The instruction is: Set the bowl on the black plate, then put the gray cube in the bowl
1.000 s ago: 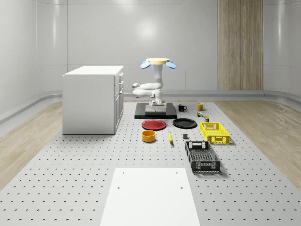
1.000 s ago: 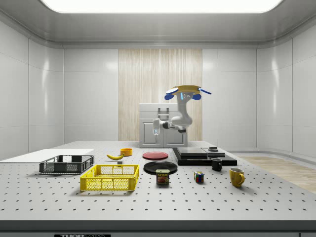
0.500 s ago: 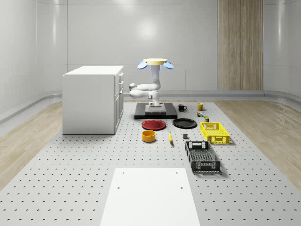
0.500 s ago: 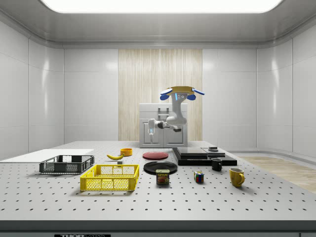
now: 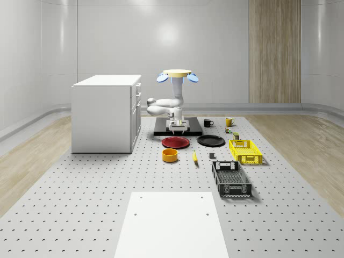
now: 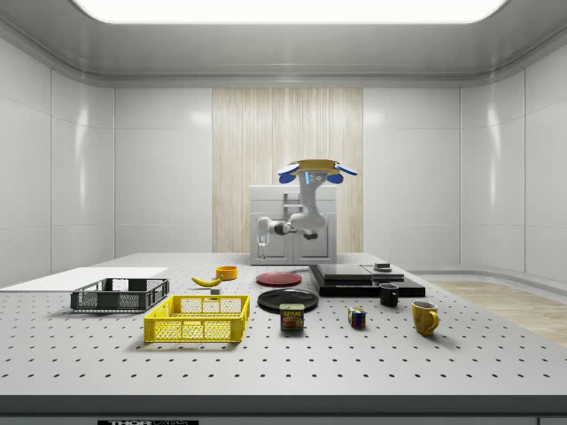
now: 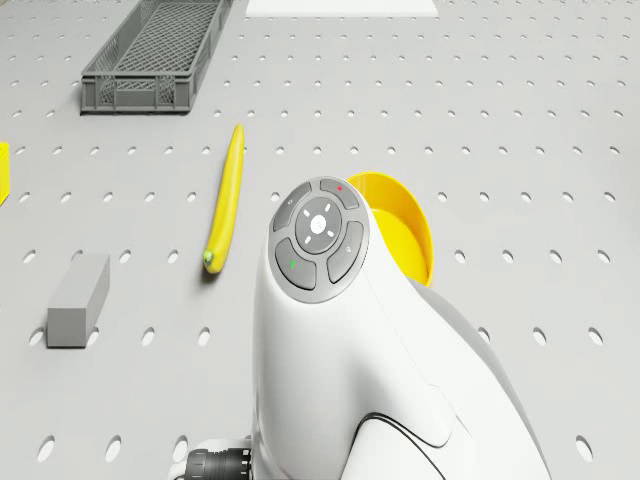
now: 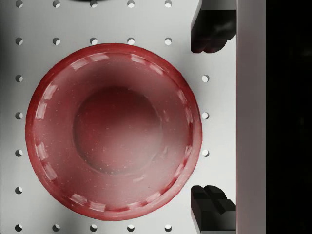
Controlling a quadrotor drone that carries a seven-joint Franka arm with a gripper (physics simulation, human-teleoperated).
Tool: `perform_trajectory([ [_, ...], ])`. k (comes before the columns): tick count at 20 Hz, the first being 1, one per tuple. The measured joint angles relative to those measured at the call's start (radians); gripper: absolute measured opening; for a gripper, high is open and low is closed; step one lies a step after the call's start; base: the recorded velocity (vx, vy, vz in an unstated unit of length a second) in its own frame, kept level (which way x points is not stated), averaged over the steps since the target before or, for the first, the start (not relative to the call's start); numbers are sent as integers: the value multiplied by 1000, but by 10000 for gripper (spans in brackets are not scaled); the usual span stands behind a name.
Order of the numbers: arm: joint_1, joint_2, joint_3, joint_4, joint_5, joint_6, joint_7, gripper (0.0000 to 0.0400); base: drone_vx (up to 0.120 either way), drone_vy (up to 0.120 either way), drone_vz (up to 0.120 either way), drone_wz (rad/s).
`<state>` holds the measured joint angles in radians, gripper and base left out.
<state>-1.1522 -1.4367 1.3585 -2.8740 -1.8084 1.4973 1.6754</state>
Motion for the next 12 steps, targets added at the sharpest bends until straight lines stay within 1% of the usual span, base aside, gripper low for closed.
perform_trajectory([
  [12, -6, -25, 4, 1, 11, 23, 5, 400, 120, 0, 0, 0],
])
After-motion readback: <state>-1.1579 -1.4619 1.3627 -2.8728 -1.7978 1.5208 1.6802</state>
